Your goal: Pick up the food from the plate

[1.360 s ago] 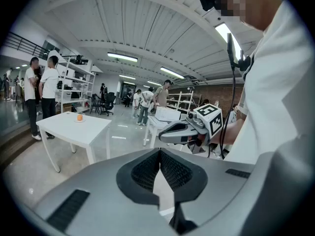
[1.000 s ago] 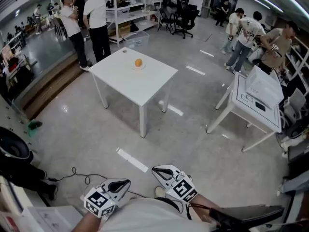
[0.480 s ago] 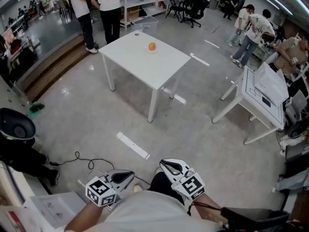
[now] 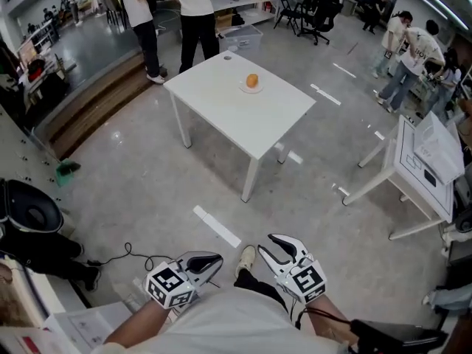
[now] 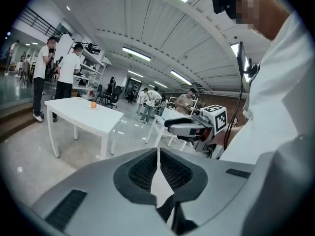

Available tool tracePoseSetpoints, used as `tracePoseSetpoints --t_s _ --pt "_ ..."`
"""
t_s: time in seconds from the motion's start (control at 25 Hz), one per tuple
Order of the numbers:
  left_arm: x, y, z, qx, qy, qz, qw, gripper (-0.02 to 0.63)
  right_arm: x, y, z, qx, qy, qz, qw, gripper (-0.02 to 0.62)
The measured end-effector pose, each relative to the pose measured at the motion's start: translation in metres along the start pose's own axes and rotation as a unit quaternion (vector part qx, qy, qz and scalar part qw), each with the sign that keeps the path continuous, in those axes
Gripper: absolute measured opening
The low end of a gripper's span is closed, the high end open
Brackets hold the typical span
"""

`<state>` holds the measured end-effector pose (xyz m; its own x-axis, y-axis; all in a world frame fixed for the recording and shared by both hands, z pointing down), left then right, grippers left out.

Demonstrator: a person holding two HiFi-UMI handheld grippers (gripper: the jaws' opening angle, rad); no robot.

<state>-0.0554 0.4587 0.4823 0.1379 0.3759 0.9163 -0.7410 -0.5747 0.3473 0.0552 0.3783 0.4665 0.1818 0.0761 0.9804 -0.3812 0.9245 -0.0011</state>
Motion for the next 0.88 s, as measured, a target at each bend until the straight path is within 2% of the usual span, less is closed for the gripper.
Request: tracePoseSetpoints --t_s 0.24,0.4,0.48,0.64,0.76,0.88 --pt "-0.075 0.094 0.120 -0.002 0.015 0.030 0.9994 0.060 -0.021 -0.145 0.055 -0.003 -0.015 -0.009 1.000 0.106" --pt "-0.131 0.153 0.206 -0.003 -0.012 0.033 0.9994 0.064 -0.019 -0.246 0.081 0.016 -0.010 -0.017 1.000 0.085" --pt "-0.145 0.170 0.232 0.000 -0.020 0.030 0.9994 0.064 -0.018 -0.274 0.088 0.031 -0.006 -0.014 0.999 0.084" --pt "-0.156 0.214 0.273 0.023 -0.010 0.035 0.9991 0.067 -0.014 -0.316 0.098 0.080 -0.010 0.003 0.997 0.084" --pt "-0.176 0.275 0.306 0.024 -0.018 0.022 0.9993 0.075 -0.008 -0.351 0.116 0.115 0.007 0.019 0.993 0.083" --pt "-0.207 0.355 0.337 0.024 -0.023 0.020 0.9992 0.081 -0.011 -0.383 0.154 0.156 0.026 0.032 0.987 0.083"
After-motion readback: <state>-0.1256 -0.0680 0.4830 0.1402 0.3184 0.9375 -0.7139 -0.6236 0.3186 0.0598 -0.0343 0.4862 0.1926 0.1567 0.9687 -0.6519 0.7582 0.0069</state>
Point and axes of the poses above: the fingertips, and each gripper's own axes: z forward along the fingers, y to its left, x out of its underside, the point moved 2 cm from there along -z, backward along the fingers, and after that the axes turned 11 degrees about -y, right-handed, at the moved point
